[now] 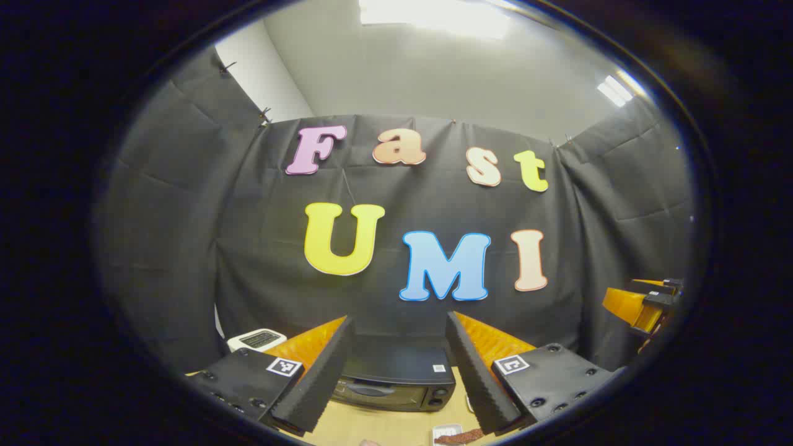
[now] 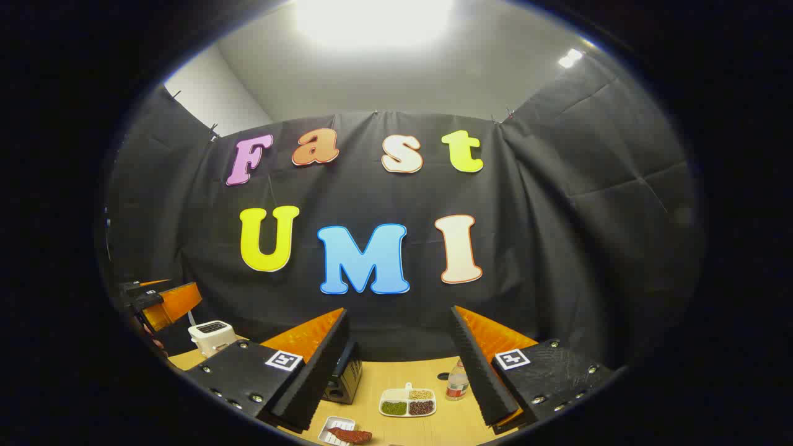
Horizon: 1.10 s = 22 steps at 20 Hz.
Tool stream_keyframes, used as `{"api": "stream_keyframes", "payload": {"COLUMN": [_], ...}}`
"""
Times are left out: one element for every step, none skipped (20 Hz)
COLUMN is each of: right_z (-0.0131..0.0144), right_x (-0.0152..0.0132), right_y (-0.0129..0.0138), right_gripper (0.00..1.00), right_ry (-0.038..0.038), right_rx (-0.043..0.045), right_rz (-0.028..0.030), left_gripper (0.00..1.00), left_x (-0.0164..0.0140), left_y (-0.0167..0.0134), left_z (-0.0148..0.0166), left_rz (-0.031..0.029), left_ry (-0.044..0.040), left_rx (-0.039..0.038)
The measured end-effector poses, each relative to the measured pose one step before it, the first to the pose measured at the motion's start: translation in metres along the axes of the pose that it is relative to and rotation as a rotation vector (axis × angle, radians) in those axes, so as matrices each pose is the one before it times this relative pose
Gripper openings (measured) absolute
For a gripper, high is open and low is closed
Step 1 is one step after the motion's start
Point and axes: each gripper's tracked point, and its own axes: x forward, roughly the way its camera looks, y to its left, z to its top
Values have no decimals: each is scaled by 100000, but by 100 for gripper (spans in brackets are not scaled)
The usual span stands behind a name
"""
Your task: Open the electric oven with the left hand, put the food in, and close the electric oven.
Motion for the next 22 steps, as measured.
{"api": "stream_keyframes", "payload": {"right_z": [-194,132,282,206,-38,30,-127,126,126,151,82,79,-224,-177,-95,-90,-170,72,-162,-153,-313,-337], "right_x": [189,75,38,19,72,147,-75,39,48,-41,-30,77,141,47,65,87,88,76,71,47,187,200], "right_y": [-2,-266,100,204,-156,-62,277,299,339,138,156,171,93,138,283,235,143,168,182,160,125,-7], "right_gripper": [97,97,97,97,97,97,97,97,97,97,97,97,97,97,97,97,97,97,97,97,97,97], "right_ry": [471,-245,-721,-462,-288,293,267,-142,19,-384,-441,-328,360,584,410,336,96,-248,132,302,455,677], "right_rx": [-48,5,654,850,327,-84,56,30,55,152,39,-335,-366,46,173,-320,-490,-169,-103,-97,-314,-471], "right_rz": [-34,-669,35,-60,-1415,-1556,-1090,-555,-749,-764,-671,-744,-834,-403,-30,-88,-41,49,32,255,103,-170], "left_gripper": [97,97,98,98,96,96,98,99,98,98,98,99,99,96,97,97,98,96,95,96,98,98], "left_x": [8,105,223,127,243,332,348,290,237,342,344,328,290,321,415,422,815,832,807,964,935,994], "left_y": [208,-75,-82,177,234,120,195,375,318,145,158,342,228,149,359,382,199,514,742,685,687,420], "left_z": [14,-235,-67,-184,-106,-85,-68,100,-196,-36,-131,-24,-369,-453,-755,-1120,-1199,-1436,-1777,-1290,-1286,-1129], "left_rz": [692,-287,-624,-434,-1035,-1381,-1472,-814,-894,-1215,-947,-227,-516,-585,-341,-441,-1035,19,400,704,1112,174], "left_ry": [-33,18,270,258,-26,576,180,-429,-63,85,-162,-177,488,1035,992,1570,830,2440,3032,2902,2531,2439], "left_rx": [-17,-489,-555,-462,-622,-543,170,686,327,-331,-659,-722,-591,-175,-69,-1100,-2086,-2420,-1282,-44,659,988]}}
